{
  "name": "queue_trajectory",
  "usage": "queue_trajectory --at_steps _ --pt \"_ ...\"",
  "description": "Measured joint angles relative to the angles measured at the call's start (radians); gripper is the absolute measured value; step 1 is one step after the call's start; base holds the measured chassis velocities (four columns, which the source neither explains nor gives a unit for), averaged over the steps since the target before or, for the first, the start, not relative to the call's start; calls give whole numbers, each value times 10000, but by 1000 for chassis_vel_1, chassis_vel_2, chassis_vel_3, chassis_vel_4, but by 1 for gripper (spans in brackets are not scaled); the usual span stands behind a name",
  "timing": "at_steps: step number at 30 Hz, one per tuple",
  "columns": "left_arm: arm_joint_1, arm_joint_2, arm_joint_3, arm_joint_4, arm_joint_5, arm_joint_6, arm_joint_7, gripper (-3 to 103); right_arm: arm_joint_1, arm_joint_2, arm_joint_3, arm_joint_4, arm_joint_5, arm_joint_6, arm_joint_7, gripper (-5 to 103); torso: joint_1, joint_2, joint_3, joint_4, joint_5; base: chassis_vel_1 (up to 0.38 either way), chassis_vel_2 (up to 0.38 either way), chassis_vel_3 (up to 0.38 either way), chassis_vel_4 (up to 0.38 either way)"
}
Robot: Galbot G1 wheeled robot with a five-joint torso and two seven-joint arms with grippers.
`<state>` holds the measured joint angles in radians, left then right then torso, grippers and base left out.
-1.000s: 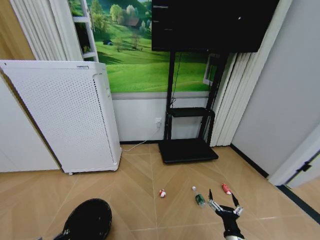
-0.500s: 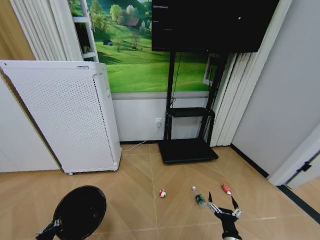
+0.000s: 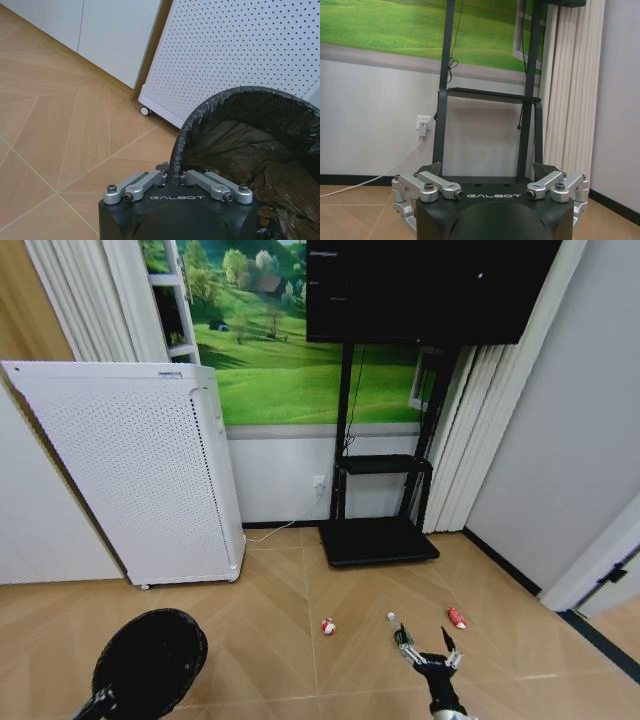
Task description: Pick up the trash bin and place the garbage on the floor into it.
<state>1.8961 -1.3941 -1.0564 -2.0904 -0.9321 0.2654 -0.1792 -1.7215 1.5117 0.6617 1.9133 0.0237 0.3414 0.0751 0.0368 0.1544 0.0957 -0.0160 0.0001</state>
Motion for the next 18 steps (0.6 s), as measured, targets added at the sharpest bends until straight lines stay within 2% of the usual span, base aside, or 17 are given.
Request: queue_trajectory --at_steps 12,14,18 --pt "-87 22 74 2 32 -6 28 3 179 -35 -26 -242 -40 350 -57 100 -1 1 -2 -6 -5 175 181 -158 -182" --pt "-94 -23 117 -12 68 -1 18 3 171 -146 -2 -242 -19 392 -508 100 -1 1 -1 1 -1 34 -20 -25 -12" --pt "-49 -138 154 -27 151 6 72 3 100 -322 23 -233 78 424 -1452 100 0 0 0 -2 3 -33 -17 59 41"
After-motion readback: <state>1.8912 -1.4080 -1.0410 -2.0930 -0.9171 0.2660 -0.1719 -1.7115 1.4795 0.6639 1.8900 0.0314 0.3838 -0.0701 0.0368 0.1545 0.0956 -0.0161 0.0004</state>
